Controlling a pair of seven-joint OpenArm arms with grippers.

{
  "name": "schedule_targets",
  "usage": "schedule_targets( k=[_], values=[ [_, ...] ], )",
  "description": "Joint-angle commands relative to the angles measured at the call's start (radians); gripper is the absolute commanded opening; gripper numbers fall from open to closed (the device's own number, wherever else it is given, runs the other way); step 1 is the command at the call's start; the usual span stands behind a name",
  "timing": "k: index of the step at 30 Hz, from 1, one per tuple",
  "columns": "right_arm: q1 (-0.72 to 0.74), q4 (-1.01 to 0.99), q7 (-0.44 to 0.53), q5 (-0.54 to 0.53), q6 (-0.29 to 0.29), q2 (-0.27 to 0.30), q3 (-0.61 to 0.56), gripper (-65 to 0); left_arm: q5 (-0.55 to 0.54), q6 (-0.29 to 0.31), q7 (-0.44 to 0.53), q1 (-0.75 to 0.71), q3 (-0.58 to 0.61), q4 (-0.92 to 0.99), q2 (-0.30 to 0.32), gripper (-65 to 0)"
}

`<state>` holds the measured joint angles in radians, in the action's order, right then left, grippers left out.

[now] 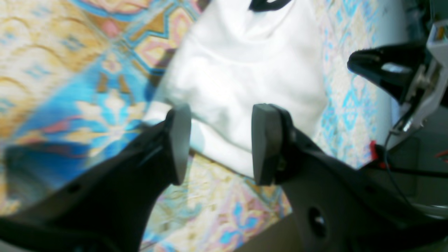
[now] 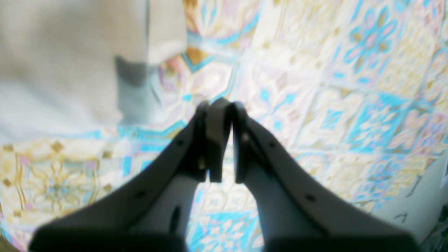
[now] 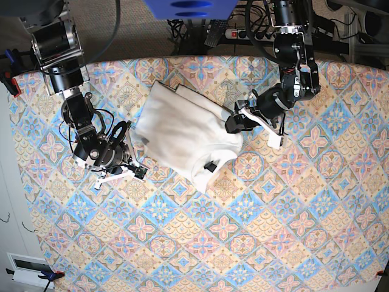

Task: Fold the T-shirt properly
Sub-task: 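Grasp the bundle sides with both grippers and flatten it, then push the bundle with both grippers toward the right gripper's side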

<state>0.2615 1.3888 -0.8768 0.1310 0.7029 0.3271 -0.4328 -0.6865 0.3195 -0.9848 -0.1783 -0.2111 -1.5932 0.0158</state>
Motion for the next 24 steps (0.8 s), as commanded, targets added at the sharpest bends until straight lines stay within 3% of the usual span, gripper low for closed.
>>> schedule_targets(
  k=[1,6,12,18,21,24],
  values=[
    [0.026,0.025,0.008,0.0,-0.005,0.008,0.009,-61.0,-0.009,0.003,0.02,0.012,-0.003,0.0,0.005,-38.7],
    [0.026,0.031,0.008,0.0,-0.005,0.008,0.009,-61.0,-0.011,0.003,0.047,0.026,0.003,0.043,0.002,-38.8],
    [0.026,0.021,0.035,0.0,-0.005,0.008,0.01,-61.1,-0.103,0.003,0.027,-0.053,-0.001,0.038,-0.012,-39.7],
    [0.029,-0.033,0.046,0.0,-0.005,0.007,0.01,-61.2,-0.1,0.003,0.028,-0.063,-0.003,0.046,-0.009,-57.4],
    [0.032,-0.111,0.051,0.0,-0.005,-0.003,0.01,-61.2,-0.098,0.003,0.03,-0.057,-0.003,0.049,-0.009,-58.9],
    [0.065,-0.167,0.09,0.0,-0.005,-0.059,0.01,-61.2,-0.055,0.003,0.03,-0.01,0.002,0.103,-0.017,-59.2]
  ],
)
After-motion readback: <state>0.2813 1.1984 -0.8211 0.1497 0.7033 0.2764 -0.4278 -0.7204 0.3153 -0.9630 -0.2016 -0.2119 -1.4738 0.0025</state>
